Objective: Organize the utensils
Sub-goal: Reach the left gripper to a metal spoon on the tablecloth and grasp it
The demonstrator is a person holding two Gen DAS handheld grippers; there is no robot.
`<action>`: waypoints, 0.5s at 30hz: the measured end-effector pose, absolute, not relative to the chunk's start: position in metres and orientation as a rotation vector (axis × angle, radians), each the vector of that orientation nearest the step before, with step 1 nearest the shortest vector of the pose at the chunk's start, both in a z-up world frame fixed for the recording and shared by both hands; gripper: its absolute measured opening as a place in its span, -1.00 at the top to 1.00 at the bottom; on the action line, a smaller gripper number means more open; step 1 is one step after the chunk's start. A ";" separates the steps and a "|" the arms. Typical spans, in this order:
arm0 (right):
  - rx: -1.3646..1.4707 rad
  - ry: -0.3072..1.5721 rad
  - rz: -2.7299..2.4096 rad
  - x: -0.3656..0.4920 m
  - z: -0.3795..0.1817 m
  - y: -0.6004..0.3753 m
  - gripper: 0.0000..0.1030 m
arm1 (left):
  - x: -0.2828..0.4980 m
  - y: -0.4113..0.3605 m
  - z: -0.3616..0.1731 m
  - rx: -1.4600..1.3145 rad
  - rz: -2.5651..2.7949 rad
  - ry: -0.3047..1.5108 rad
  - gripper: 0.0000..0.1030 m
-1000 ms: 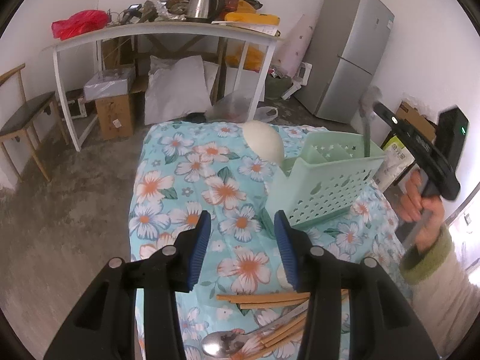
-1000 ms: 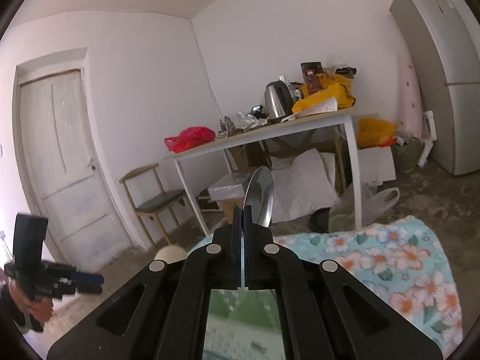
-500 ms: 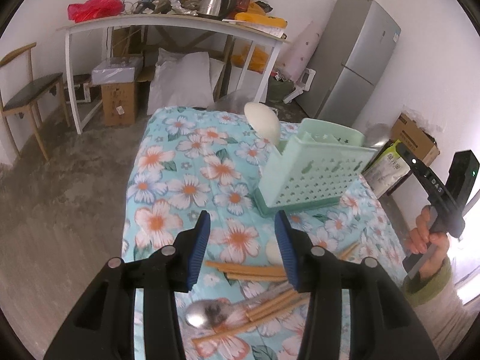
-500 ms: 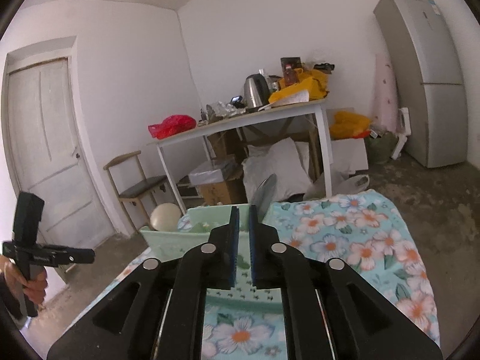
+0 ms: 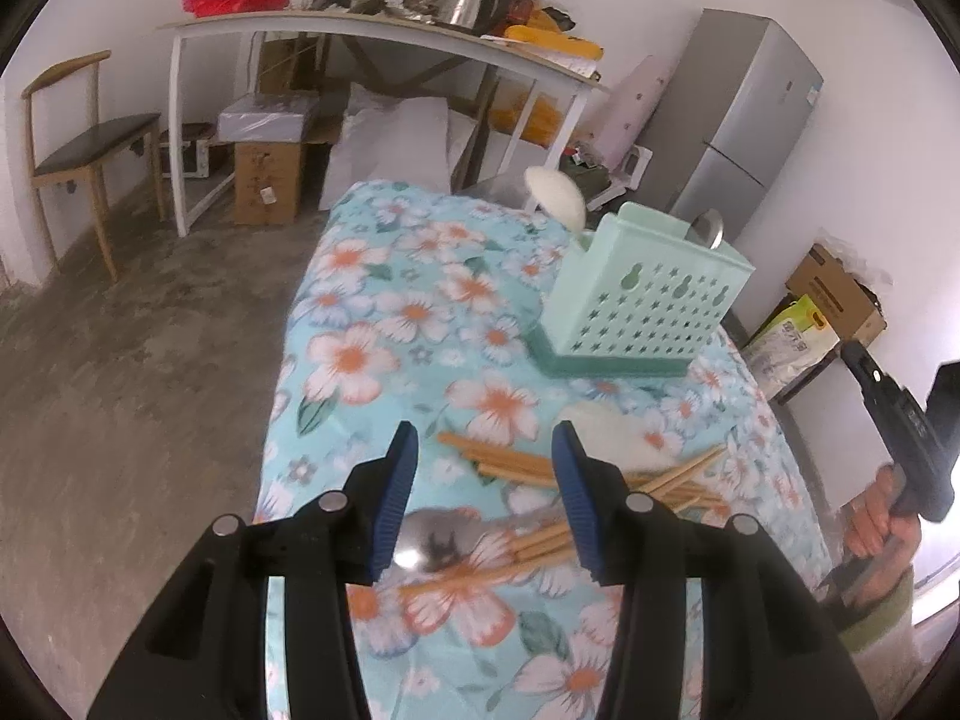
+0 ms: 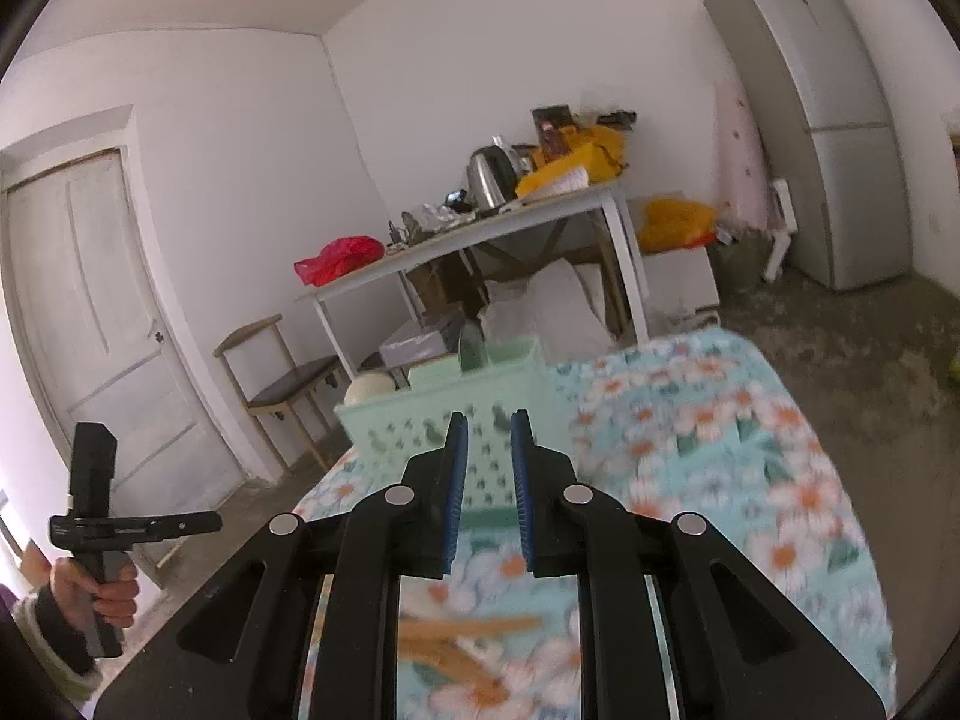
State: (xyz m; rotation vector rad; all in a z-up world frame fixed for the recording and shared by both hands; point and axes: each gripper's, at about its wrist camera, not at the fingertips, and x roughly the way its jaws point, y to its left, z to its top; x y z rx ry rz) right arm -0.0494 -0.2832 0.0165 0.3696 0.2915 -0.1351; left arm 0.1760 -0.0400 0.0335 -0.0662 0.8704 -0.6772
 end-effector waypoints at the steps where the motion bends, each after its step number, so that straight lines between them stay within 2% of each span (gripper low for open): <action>1: 0.375 0.308 -0.141 -0.053 0.013 -0.279 0.64 | 0.175 -0.037 0.031 -0.070 -0.673 0.874 0.13; 8: 0.409 0.438 -0.108 -0.064 -0.013 -0.242 0.43 | 0.162 -0.015 0.016 -0.115 -0.653 0.892 0.12; 10: 0.411 0.482 -0.082 -0.064 -0.021 -0.229 0.25 | 0.159 -0.009 0.011 -0.129 -0.643 0.898 0.10; 15: 0.341 0.612 -0.061 -0.056 -0.042 -0.193 0.03 | 0.154 -0.003 -0.004 -0.126 -0.617 0.924 0.09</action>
